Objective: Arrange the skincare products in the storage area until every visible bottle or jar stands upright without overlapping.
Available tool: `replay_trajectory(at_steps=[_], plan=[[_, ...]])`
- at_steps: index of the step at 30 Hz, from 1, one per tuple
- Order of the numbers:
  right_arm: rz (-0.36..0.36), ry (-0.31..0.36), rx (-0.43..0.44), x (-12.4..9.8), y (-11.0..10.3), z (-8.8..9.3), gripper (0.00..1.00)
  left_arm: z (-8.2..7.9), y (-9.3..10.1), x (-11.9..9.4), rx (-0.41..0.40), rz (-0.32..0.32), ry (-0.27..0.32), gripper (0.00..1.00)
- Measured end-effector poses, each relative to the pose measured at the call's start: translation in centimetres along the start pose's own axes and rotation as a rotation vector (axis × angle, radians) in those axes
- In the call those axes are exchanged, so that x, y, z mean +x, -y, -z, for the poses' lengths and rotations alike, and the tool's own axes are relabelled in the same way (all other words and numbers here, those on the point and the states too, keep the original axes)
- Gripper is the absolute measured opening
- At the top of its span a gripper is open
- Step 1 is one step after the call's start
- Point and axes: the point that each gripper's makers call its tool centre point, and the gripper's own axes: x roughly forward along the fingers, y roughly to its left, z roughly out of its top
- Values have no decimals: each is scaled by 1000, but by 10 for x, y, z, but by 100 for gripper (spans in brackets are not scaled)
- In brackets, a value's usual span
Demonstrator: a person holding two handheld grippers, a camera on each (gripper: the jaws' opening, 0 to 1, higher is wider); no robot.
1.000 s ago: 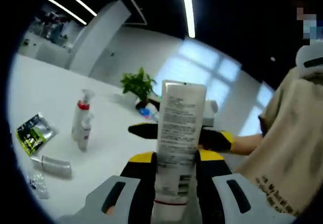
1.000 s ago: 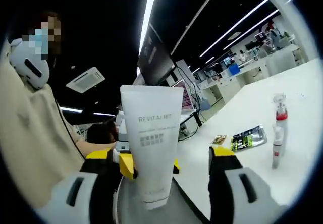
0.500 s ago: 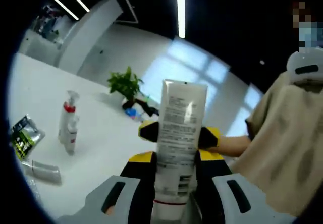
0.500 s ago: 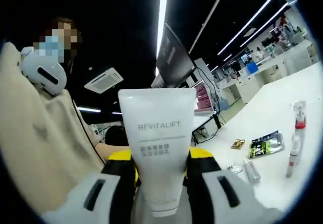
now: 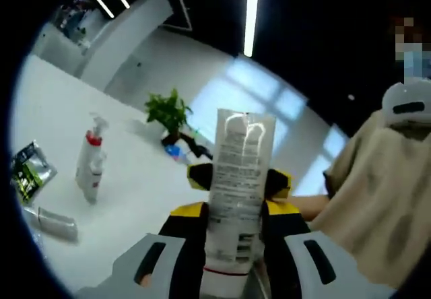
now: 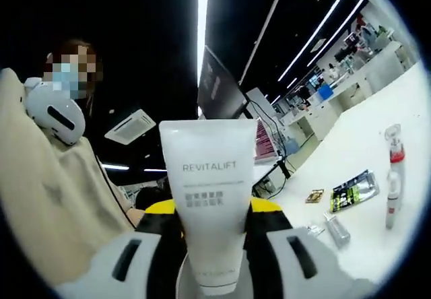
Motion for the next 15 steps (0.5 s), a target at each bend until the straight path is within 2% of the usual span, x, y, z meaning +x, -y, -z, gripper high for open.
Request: replay_trajectory(at_steps=[2, 4, 5, 6, 7, 10, 13, 15], plan=[[31, 7, -4, 1, 3, -3, 36, -3, -3, 0, 29, -29, -8, 29], [93, -2, -25, 0, 13, -3, 36, -6, -10, -2, 132, -124, -51, 28], [121, -17, -48, -2, 18, -2, 36, -8, -13, -3, 248, -187, -86, 27], [156, -35, -65, -2, 24, 1, 36, -10, -15, -2, 325, -220, -105, 26], [180, -50, -83, -3, 28, 3, 36, -9, -16, -2, 406, -262, -152, 25], [213, -38, -96, -4, 32, 1, 36, -8, -19, 1, 489, -322, -210, 25], [274, -13, -90, -8, 42, -4, 36, -12, -24, 5, 553, -386, -236, 23], [316, -10, -126, -8, 45, -8, 36, -15, -30, 5, 589, -434, -255, 24]])
